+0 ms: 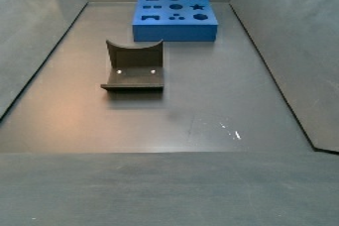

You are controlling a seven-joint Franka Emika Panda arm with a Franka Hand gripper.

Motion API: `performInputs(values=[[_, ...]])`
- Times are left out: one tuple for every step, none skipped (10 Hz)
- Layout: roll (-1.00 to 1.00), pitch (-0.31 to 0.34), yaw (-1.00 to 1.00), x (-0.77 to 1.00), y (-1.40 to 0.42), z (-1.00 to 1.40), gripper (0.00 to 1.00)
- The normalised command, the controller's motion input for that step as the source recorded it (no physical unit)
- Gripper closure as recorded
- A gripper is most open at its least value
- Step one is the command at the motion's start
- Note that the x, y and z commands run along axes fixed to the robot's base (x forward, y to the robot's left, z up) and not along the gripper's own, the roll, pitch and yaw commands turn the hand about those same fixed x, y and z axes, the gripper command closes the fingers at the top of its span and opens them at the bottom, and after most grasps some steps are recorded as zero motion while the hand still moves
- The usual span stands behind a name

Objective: Insert the round object.

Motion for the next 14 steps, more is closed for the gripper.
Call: performInputs(values=[[0.00, -0.200, -0.08, 0.00, -0.87, -0.53, 1.00], [-0.13, -0.181, -0.13, -0.20, -0.63, -0.59, 1.00], [0.00, -0.170, -0.10, -0.21, -0.35, -0.93, 1.00], [0.10, -0.219, -0.06, -0.16, -0.34, -0.86, 1.00], [0.12, -0.221, 0.00, -0.05, -0.15, -0.66, 1.00], [0.08, -0.010, 0.00, 0.01, 0.03, -0.37, 1.00], [0.01, 0.000, -0.03, 0.30, 0.00, -0.43, 1.00], [0.05, 0.000, 0.00, 0.10, 0.00, 0.00, 1.00], [0.00, 0.000, 0.00, 0.14, 0.00, -0.16, 1.00], [0.00, 0.000, -0.06, 0.38, 0.00, -0.34, 1.00], [0.04, 0.007, -0.06, 0.36, 0.02, -0.21, 1.00], [0.07, 0.004, 0.00, 0.25, 0.07, -0.21, 1.00], [0.04, 0.020, 0.00, 0.19, 0.06, -0.13, 1.00], [0.03, 0.000, 0.00, 0.08, 0.08, -0.13, 1.00]])
